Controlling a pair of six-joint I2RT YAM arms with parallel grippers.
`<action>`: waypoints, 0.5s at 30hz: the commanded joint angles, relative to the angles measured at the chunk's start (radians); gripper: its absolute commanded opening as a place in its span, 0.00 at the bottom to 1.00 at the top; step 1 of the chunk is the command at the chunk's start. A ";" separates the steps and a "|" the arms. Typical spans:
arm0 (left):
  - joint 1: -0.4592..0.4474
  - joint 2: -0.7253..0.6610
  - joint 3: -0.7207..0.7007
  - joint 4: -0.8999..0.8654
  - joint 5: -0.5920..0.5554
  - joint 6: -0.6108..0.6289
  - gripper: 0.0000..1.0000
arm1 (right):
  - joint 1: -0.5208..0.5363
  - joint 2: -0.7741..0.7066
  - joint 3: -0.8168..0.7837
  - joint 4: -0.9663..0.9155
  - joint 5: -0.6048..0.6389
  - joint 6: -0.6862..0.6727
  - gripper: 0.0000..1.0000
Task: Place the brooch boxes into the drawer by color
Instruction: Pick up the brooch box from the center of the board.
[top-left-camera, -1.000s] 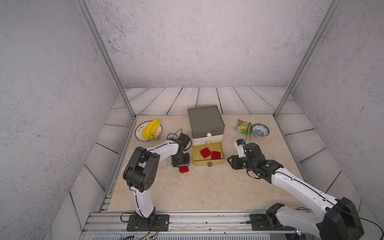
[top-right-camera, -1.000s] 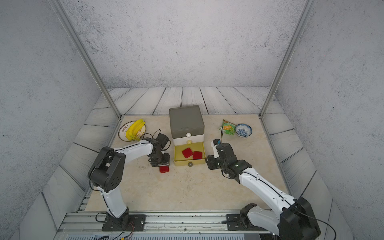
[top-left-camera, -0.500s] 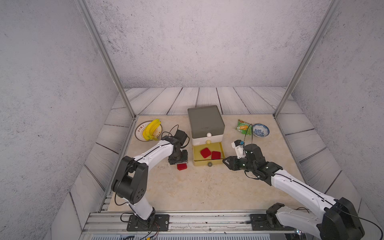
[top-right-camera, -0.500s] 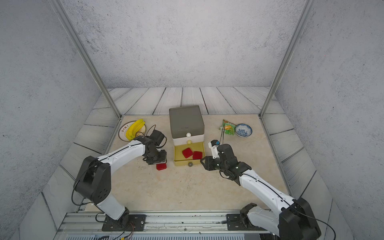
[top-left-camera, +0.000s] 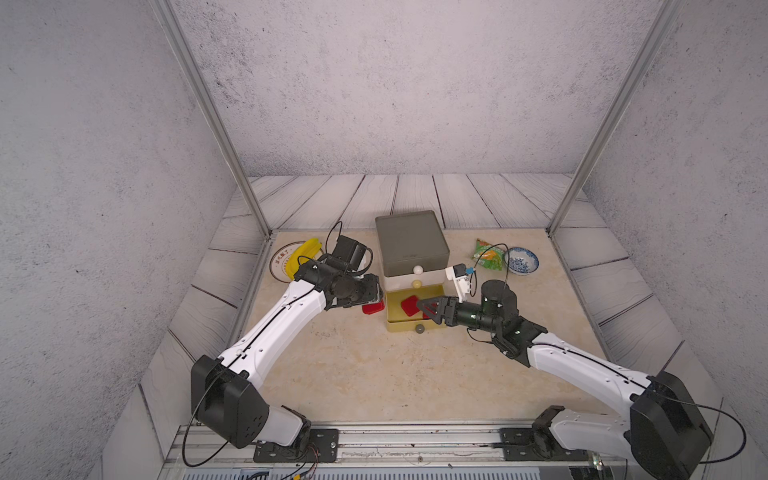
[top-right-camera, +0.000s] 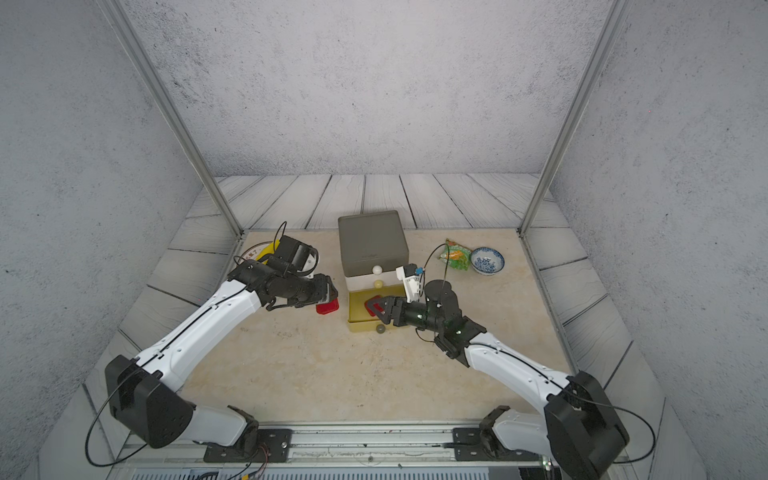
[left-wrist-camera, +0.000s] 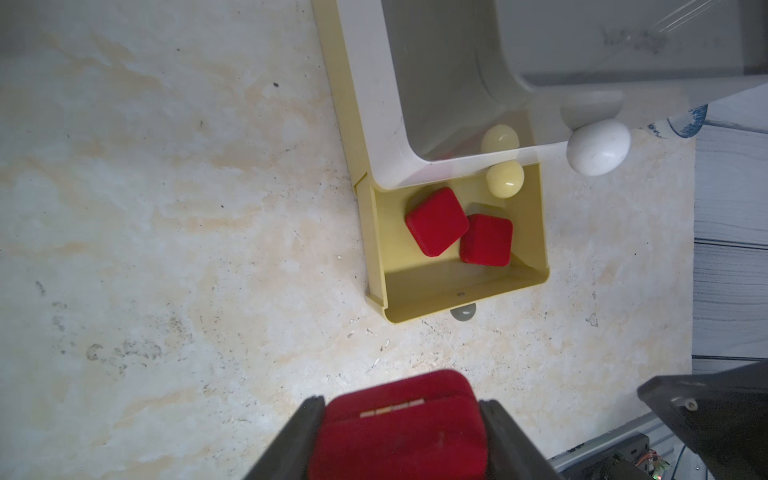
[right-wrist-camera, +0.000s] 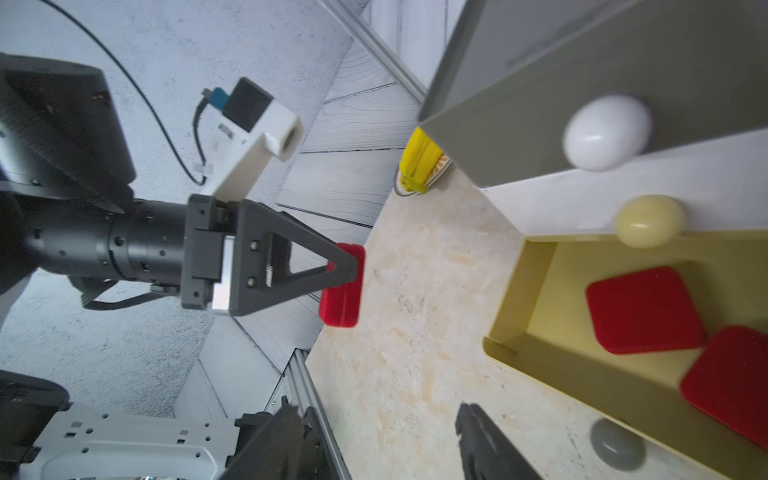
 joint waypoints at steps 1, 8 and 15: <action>-0.008 -0.010 0.031 -0.017 0.017 -0.014 0.46 | 0.057 0.049 0.061 0.045 0.026 -0.015 0.66; -0.009 -0.013 0.033 -0.004 0.027 -0.020 0.46 | 0.161 0.176 0.177 -0.015 0.103 -0.093 0.66; -0.010 -0.025 0.036 -0.009 0.029 -0.019 0.46 | 0.198 0.276 0.250 -0.013 0.132 -0.103 0.66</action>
